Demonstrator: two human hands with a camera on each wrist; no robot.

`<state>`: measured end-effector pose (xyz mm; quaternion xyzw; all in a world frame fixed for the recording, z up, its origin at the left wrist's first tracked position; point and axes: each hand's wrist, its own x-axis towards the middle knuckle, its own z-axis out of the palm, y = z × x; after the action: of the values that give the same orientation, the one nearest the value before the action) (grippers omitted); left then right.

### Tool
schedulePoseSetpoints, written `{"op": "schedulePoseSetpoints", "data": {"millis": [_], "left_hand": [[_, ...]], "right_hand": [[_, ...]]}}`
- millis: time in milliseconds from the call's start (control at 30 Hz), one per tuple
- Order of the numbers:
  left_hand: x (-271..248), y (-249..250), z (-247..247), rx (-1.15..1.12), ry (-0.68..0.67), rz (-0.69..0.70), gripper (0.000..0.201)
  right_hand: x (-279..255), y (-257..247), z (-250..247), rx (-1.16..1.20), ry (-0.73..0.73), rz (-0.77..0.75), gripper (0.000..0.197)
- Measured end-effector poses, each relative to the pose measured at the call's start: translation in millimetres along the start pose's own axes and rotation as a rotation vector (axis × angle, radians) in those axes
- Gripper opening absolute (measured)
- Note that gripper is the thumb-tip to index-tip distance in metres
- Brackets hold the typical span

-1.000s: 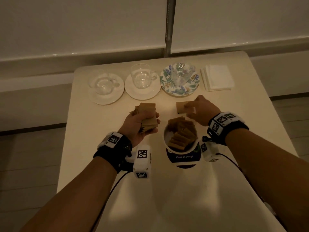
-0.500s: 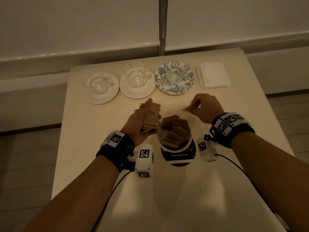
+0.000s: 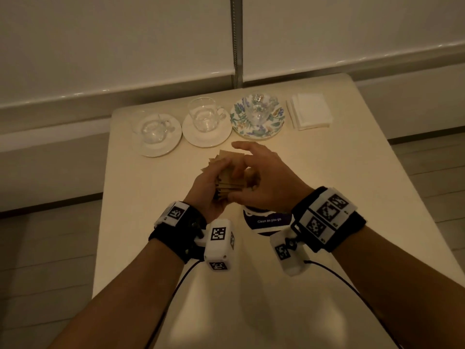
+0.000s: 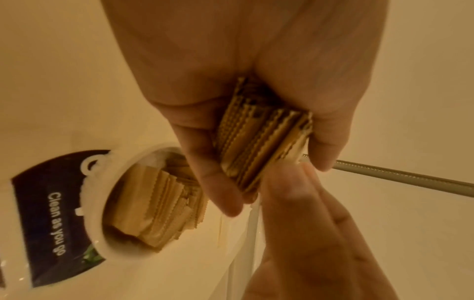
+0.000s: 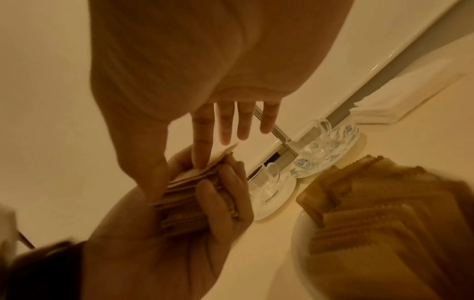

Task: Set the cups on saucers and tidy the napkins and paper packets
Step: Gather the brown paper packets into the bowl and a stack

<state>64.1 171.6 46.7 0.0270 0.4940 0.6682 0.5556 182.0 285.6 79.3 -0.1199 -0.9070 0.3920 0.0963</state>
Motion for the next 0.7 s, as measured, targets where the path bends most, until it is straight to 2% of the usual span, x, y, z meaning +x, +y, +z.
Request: {"op": "schedulePoseSetpoints", "data": {"millis": [33, 133, 200, 267, 300, 333, 400, 433, 500, 567, 633, 700], "left_hand": [[-5.4, -1.5, 0.4, 0.009, -0.020, 0.008, 0.031], [-17.9, -7.3, 1.6, 0.065, -0.052, 0.006, 0.055], [-25.5, -9.7, 3.1, 0.078, -0.075, 0.002, 0.058], [-32.8, -15.8, 2.0, 0.089, -0.127, -0.006, 0.066], [-37.4, -21.3, 0.4, 0.091, -0.142, -0.011, 0.077], [-42.0, -28.1, -1.3, 0.087, -0.138, -0.026, 0.088], [-50.6, -44.2, -5.0, 0.083, -0.126, -0.073, 0.096], [-53.8, -52.3, -6.8, 0.085, -0.123, -0.098, 0.097], [-58.1, -63.3, -10.4, 0.077, -0.114, -0.132, 0.102], [-58.0, -67.1, -13.8, 0.067, -0.126, -0.144, 0.104], [-55.3, -66.7, -16.5, 0.075, -0.156, -0.150, 0.104], [-51.5, -64.1, -18.7, 0.120, -0.179, -0.163, 0.102]], "right_hand": [[-2.3, -3.8, 1.3, 0.033, -0.017, 0.005, 0.045], [-7.7, -16.5, 7.2, 0.050, -0.016, 0.012, 0.034], [-12.6, -21.5, 11.7, 0.040, -0.001, 0.047, 0.035], [-22.6, -22.3, 18.3, 0.036, 0.021, 0.097, 0.051], [-29.4, -22.1, 23.1, 0.042, 0.017, 0.113, 0.062], [-36.8, -22.1, 28.0, 0.062, -0.011, 0.117, 0.073], [-49.5, -22.3, 39.7, 0.046, -0.113, 0.090, 0.088], [-53.1, -22.3, 46.1, -0.006, -0.152, 0.061, 0.085], [-56.0, -22.4, 55.3, -0.084, -0.154, 0.019, 0.061], [-56.3, -22.6, 57.3, -0.067, -0.131, 0.016, 0.040], [-56.6, -21.7, 57.3, -0.022, -0.114, 0.040, 0.038], [-58.0, -20.8, 56.9, 0.000, -0.115, 0.069, 0.048]]}}
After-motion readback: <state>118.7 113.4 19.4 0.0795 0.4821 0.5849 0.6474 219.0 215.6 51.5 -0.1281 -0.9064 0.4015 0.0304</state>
